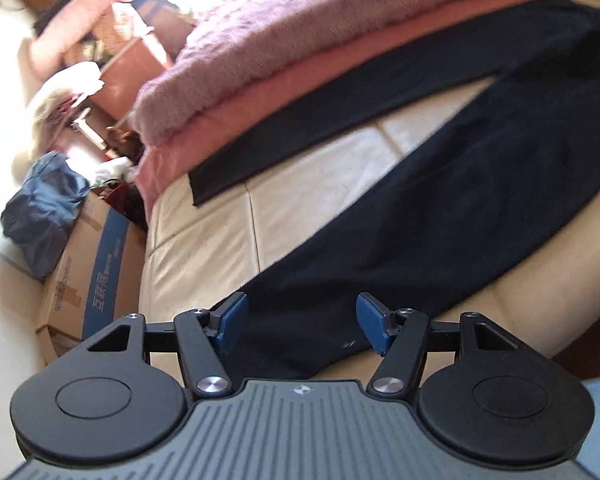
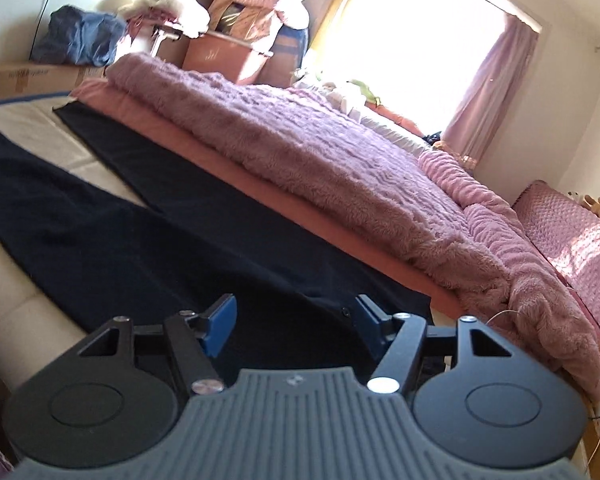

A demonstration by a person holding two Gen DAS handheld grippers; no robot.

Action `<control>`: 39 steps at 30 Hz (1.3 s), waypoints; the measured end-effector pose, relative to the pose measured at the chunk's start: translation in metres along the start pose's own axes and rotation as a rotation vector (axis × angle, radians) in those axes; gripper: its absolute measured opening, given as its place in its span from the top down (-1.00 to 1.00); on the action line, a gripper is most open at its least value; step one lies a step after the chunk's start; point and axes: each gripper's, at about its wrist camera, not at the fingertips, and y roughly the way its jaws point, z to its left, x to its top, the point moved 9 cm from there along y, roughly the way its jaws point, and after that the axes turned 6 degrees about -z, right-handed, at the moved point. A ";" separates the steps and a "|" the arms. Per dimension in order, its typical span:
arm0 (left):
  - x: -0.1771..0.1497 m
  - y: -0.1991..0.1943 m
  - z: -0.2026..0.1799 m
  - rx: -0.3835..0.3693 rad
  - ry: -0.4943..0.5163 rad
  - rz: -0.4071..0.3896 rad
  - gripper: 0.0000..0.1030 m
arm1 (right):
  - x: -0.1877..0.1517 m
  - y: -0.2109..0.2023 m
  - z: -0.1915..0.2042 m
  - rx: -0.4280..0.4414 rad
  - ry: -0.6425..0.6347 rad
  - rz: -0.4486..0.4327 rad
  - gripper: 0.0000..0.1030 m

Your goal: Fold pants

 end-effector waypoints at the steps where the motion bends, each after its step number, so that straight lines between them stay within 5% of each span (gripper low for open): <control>1: -0.006 0.005 0.000 -0.021 0.040 0.012 -0.43 | -0.009 0.007 0.002 0.014 -0.020 0.028 -0.05; 6: -0.037 0.031 -0.003 -0.080 0.277 0.069 -0.43 | -0.041 0.032 -0.006 0.052 0.034 0.159 0.13; 9: -0.055 0.045 -0.003 -0.091 0.375 0.137 -0.43 | -0.040 0.037 -0.012 0.037 0.055 0.159 0.08; 15: -0.079 0.066 -0.005 -0.089 0.477 0.202 -0.46 | -0.043 0.049 -0.013 0.041 0.073 0.204 0.00; 22: -0.079 0.065 -0.007 -0.007 0.450 0.175 -0.39 | -0.047 0.046 -0.016 0.016 0.051 0.247 0.00; 24: -0.080 0.064 -0.010 0.049 0.427 0.151 -0.20 | -0.051 0.047 -0.021 0.012 0.005 0.266 0.00; 27: -0.078 0.069 -0.015 0.155 0.410 0.144 0.46 | -0.065 0.047 -0.031 0.017 -0.087 0.318 0.00; 34: -0.068 0.080 -0.005 0.232 0.350 0.210 0.94 | -0.103 0.036 -0.050 0.099 -0.321 0.407 0.02; 39: -0.044 0.064 0.022 0.272 0.103 0.192 0.97 | -0.123 0.030 -0.049 0.193 -0.423 0.453 0.02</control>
